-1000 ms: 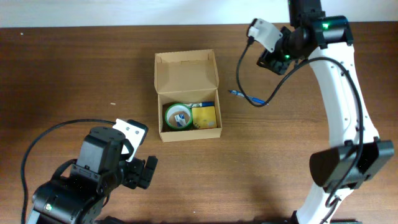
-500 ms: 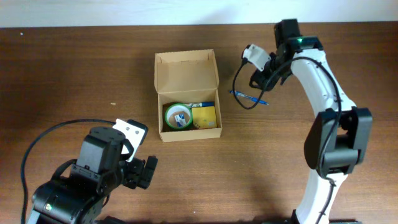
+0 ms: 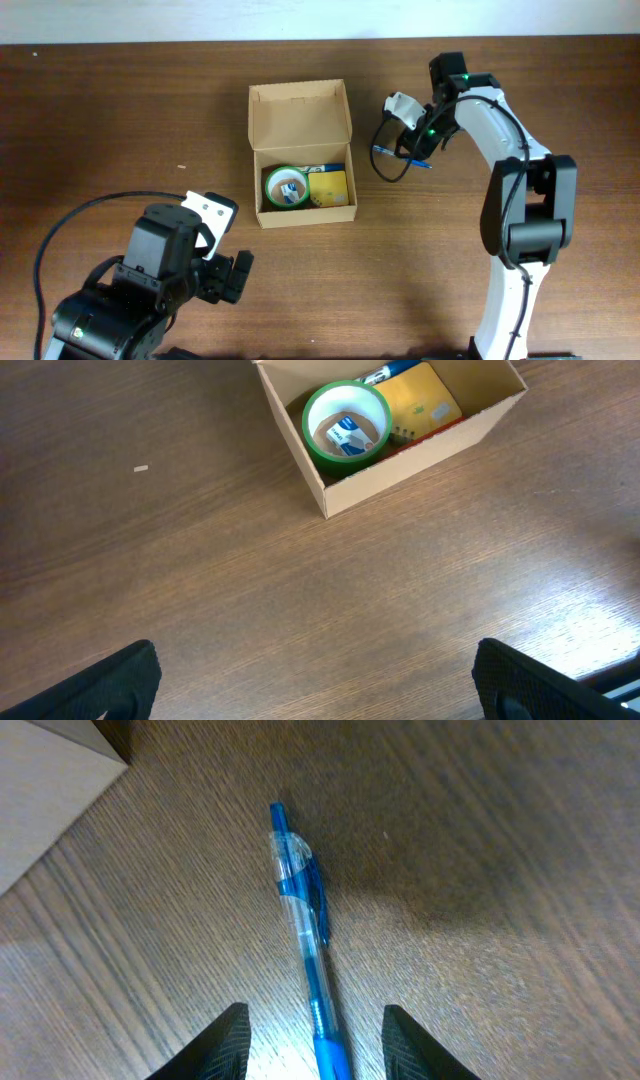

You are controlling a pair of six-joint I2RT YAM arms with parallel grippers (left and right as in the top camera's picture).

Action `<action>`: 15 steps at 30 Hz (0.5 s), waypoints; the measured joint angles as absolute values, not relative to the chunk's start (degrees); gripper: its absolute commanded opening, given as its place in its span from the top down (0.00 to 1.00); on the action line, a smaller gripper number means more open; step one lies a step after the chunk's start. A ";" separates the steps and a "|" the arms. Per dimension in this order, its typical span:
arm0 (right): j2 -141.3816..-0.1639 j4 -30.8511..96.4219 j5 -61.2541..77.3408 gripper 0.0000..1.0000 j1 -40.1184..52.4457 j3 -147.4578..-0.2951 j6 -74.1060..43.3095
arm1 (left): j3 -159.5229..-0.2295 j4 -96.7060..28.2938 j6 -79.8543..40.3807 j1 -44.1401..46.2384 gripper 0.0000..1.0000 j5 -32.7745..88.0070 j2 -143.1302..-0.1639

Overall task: Pack container
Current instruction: 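Withdraw the right gripper and move it over the blue pen, then lower the right gripper and grasp the blue pen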

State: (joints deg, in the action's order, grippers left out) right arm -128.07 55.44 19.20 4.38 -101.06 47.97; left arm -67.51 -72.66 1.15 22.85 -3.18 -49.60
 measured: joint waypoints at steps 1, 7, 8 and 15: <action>-128.44 55.42 19.22 0.56 4.38 -101.06 47.97 | -67.51 -72.66 1.15 22.85 0.00 -3.18 -49.60; -130.23 55.42 19.20 0.57 4.93 -101.03 47.72 | -67.51 -72.66 1.15 22.85 0.00 -3.18 -49.60; -130.47 55.42 19.20 0.57 5.15 -101.03 47.68 | -67.51 -72.66 1.15 22.85 0.00 -3.18 -49.60; -131.07 53.23 19.20 0.58 6.90 -101.01 46.70 | -67.51 -72.66 1.15 22.85 0.00 -3.18 -49.60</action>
